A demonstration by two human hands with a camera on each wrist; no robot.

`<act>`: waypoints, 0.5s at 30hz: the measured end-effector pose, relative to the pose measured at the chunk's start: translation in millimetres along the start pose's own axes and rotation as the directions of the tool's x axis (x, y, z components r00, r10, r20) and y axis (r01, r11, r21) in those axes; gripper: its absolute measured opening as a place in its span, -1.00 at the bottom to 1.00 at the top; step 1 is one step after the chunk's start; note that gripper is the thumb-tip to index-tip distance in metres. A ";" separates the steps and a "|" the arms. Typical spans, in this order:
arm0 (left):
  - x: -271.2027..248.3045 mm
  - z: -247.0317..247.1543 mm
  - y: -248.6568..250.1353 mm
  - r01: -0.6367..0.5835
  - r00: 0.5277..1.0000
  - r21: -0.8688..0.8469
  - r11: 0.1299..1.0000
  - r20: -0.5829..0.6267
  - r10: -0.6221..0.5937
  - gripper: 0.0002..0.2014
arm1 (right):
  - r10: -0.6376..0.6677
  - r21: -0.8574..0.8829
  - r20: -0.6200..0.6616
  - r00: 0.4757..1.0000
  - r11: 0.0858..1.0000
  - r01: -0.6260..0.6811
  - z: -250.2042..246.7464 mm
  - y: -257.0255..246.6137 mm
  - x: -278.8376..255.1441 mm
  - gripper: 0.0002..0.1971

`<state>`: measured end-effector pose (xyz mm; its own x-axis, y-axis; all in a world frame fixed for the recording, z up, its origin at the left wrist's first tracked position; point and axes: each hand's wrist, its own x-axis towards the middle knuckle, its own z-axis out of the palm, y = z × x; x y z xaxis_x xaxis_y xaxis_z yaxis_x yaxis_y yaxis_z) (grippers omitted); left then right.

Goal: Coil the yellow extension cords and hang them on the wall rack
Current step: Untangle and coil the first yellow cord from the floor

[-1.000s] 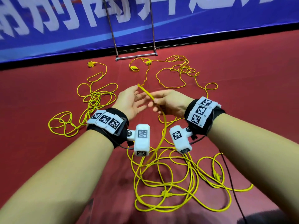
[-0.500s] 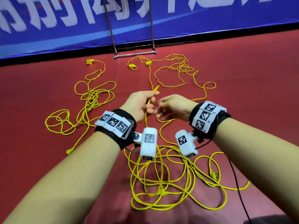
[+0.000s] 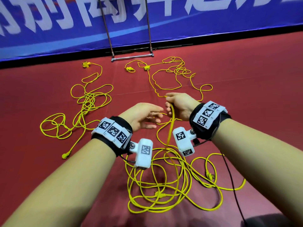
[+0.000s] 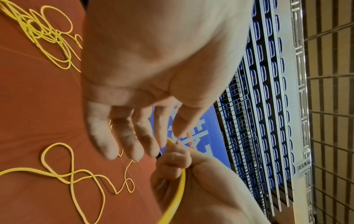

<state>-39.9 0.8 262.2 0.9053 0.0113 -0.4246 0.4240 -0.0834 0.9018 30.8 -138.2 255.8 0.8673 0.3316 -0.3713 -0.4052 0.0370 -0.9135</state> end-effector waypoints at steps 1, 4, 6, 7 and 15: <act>1.7 -2.6 -0.4 0.006 0.999 -0.061 0.998 -0.038 -0.008 -0.89 | -0.010 -0.035 0.038 0.999 0.999 0.012 0.3 2.1 -1.6 -0.85; 6.5 -12.9 -0.3 0.024 0.993 -0.226 0.974 -0.109 -0.050 -0.85 | -0.022 -0.070 0.099 0.995 0.997 0.029 4.1 6.9 -4.4 -0.89; 8.0 -19.4 -0.5 0.029 0.987 -0.304 0.952 -0.140 -0.075 -0.84 | -0.015 -0.082 0.178 0.984 0.996 0.030 5.8 8.4 -6.0 -0.83; 8.4 -21.9 -0.9 0.032 0.985 -0.336 0.941 -0.148 -0.086 -0.83 | -0.011 -0.102 0.239 0.971 0.994 0.036 6.3 8.7 -7.3 -0.78; 11.4 -28.9 -2.7 -0.003 0.971 -0.502 0.865 -0.209 -0.118 -0.71 | 0.087 -0.404 0.557 0.826 0.897 0.178 14.8 16.6 -16.3 -0.65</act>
<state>-30.0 30.0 257.2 0.8341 0.2291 -0.5017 0.3766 0.4280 0.8216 5.7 -129.1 249.2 0.5205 0.8019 -0.2934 -0.0927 -0.2885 -0.9530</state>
